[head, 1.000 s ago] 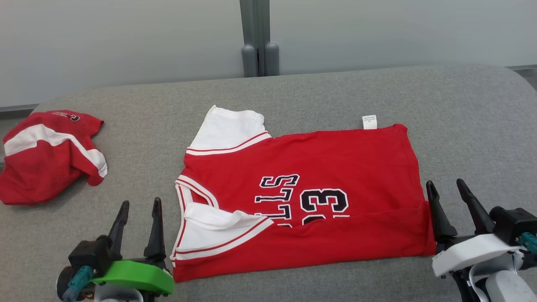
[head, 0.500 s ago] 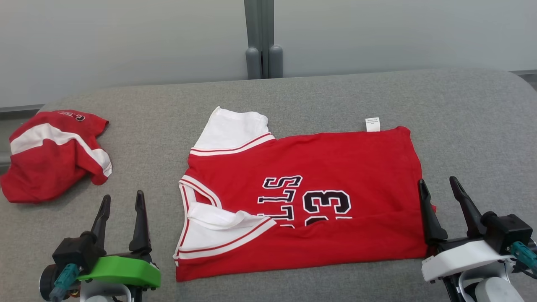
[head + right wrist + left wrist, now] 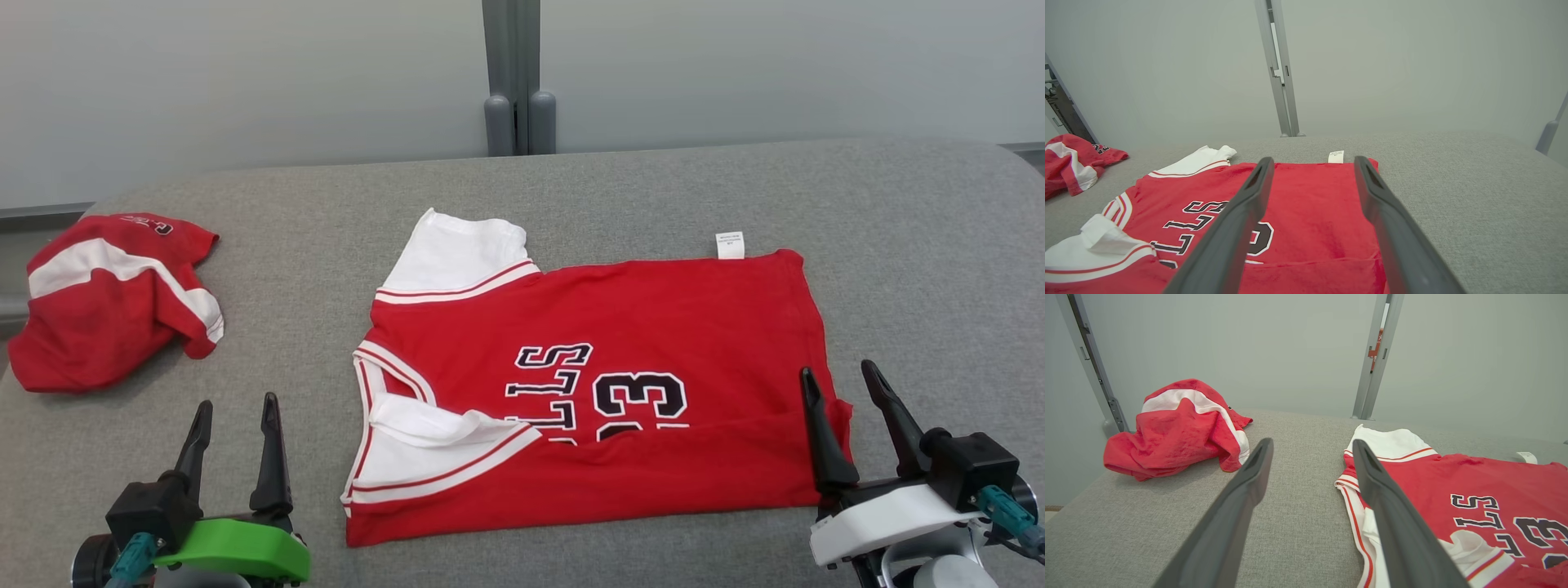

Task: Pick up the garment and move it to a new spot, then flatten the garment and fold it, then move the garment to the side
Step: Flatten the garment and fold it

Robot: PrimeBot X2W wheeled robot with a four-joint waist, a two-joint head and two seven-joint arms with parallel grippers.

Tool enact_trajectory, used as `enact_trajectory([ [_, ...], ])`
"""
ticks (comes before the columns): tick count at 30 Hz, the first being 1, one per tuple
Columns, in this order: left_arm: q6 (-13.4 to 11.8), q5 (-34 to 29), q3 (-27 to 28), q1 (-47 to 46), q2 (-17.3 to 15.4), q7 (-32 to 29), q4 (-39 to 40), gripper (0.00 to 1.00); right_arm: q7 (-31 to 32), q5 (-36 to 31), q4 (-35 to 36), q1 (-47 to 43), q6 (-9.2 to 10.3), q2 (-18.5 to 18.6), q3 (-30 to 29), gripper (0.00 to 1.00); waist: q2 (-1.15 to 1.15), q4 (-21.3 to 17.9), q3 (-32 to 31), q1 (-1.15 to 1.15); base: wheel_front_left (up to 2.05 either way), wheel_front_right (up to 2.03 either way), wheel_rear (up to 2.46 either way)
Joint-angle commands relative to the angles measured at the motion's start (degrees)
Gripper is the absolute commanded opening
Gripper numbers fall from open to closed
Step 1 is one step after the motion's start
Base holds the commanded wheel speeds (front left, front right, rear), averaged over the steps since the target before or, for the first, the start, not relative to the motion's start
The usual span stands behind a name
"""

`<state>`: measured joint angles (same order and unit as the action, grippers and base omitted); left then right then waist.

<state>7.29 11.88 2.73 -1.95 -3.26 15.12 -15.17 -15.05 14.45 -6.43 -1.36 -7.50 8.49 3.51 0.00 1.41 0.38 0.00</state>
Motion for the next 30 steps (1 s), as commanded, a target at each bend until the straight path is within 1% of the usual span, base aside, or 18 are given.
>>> enact_trajectory([
  [1, 0.05, 0.37, 0.18, 0.52, -0.08, 0.02, 0.10, 1.00, -0.17, -0.15, -0.03, -0.47, 0.02, 0.14, 0.08, 1.00, 0.00, 0.05, 0.00, 0.00, 0.00, 0.00, 0.00],
  [19, 0.18, 0.77, 0.30, 1.12, 0.17, 0.02, -0.09, 1.00, -0.17, -0.37, -1.14, 0.02, 0.02, 0.44, 0.58, 1.00, 0.00, -0.11, 0.34, 0.00, 0.00, 0.00, 0.00],
  [26, 0.22, 0.47, 0.12, -0.35, 0.19, 0.02, -0.57, 1.00, -0.17, -0.57, -1.64, 1.14, 0.02, 0.97, 0.41, 1.00, 0.00, -0.33, 0.97, 0.00, 0.00, 0.00, 0.00],
  [30, 0.24, -0.49, -0.96, -4.11, -1.35, 0.02, -1.04, 1.00, -0.17, -0.69, -2.51, 3.95, 0.02, 2.44, 1.03, 1.00, 0.00, -0.62, 2.51, 0.00, 0.00, 0.00, 0.00],
])
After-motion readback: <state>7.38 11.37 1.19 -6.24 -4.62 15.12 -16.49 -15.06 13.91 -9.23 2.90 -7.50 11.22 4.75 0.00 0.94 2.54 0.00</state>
